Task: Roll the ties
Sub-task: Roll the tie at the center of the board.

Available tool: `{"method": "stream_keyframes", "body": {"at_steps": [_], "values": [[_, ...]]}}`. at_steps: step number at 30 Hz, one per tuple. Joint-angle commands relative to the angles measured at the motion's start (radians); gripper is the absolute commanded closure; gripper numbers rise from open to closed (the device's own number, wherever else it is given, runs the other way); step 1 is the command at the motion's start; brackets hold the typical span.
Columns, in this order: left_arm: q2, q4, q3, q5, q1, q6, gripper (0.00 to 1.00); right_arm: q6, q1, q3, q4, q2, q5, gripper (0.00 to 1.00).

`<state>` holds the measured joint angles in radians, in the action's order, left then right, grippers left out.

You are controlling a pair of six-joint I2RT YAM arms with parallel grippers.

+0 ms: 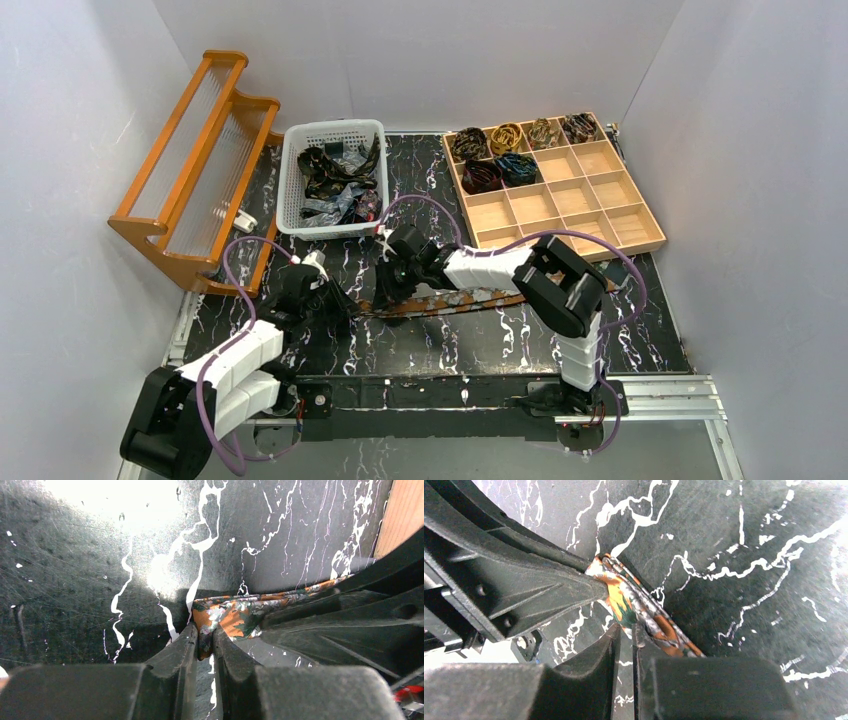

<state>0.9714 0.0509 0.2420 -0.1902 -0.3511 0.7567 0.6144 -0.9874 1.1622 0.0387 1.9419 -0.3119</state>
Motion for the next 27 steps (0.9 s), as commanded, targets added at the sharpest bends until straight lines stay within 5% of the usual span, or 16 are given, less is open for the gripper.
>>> {"method": "stream_keyframes", "body": {"at_steps": [1,18,27], "values": [[0.01,-0.126,0.005,0.063,-0.003,-0.059,0.9,0.016,0.01,0.032,-0.084,-0.097,0.08,0.76],[-0.005,-0.117,0.011,0.042,-0.003,-0.043,0.85,0.056,0.012,0.014,-0.238,0.012,0.188,0.83],[-0.023,-0.146,0.032,0.047,-0.003,-0.031,0.81,0.02,0.013,0.042,-0.222,-0.057,0.149,0.77]]}}
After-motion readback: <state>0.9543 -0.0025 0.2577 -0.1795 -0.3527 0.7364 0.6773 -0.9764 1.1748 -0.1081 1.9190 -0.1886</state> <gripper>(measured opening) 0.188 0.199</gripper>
